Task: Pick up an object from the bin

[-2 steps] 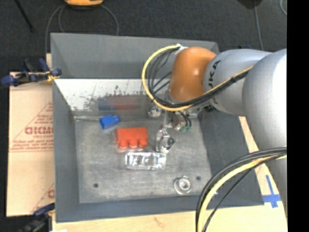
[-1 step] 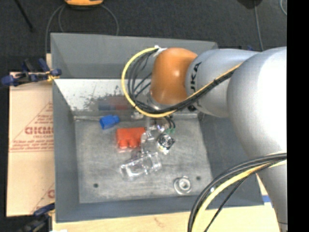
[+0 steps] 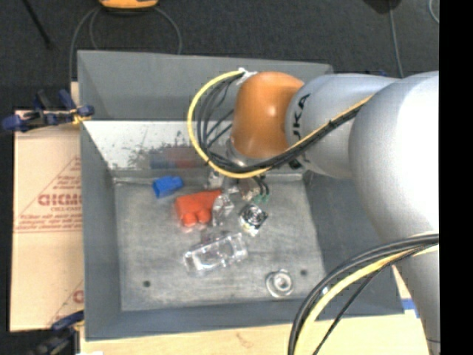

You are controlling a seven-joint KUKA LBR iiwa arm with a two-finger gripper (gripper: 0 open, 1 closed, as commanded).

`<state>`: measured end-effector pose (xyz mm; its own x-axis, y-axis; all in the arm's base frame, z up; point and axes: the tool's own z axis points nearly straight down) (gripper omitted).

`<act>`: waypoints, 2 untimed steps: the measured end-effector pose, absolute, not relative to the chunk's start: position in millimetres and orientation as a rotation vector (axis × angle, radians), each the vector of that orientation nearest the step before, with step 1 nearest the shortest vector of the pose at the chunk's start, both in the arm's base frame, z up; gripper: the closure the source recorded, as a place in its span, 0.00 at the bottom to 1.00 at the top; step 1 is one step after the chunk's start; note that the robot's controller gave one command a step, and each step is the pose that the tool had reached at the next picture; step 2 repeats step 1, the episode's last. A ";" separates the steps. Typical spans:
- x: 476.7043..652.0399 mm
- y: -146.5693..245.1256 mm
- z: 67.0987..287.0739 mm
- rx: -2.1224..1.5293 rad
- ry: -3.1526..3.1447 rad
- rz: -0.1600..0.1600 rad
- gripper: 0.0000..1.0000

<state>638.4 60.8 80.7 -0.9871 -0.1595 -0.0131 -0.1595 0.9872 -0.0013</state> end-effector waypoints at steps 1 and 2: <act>629.5 79.4 219.6 -0.332 3.111 -0.003 1.00; 629.5 79.4 219.6 -0.332 3.111 -0.003 1.00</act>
Offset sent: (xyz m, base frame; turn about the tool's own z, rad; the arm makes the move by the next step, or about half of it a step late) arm -0.0118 0.0202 0.1323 -0.0559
